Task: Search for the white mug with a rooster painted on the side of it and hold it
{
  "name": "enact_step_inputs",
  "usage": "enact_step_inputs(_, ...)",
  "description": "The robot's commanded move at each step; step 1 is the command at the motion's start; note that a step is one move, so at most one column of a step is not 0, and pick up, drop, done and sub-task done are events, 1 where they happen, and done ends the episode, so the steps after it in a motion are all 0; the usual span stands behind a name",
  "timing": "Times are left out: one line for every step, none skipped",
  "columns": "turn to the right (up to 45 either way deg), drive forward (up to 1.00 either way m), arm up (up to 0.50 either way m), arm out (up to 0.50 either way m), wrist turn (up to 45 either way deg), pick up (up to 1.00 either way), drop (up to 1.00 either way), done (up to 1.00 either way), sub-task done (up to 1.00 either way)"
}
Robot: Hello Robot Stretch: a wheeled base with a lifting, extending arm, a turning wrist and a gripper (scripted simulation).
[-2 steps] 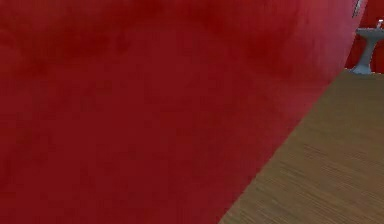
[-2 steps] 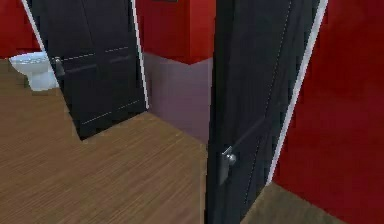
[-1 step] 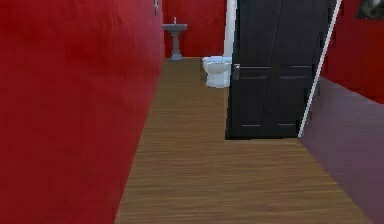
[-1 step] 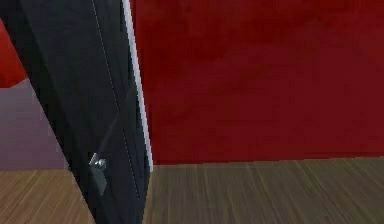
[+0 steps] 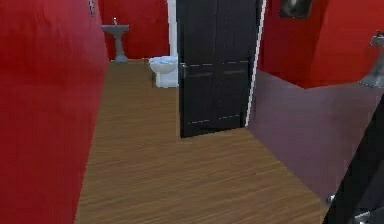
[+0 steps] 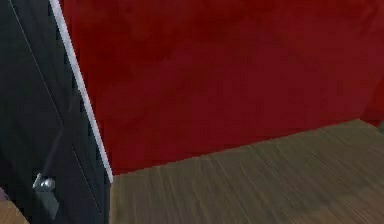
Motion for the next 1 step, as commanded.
enact_step_inputs(0.0, 0.95, 0.00, 0.00, 0.0, 0.00, 0.00, 0.00, 0.00)
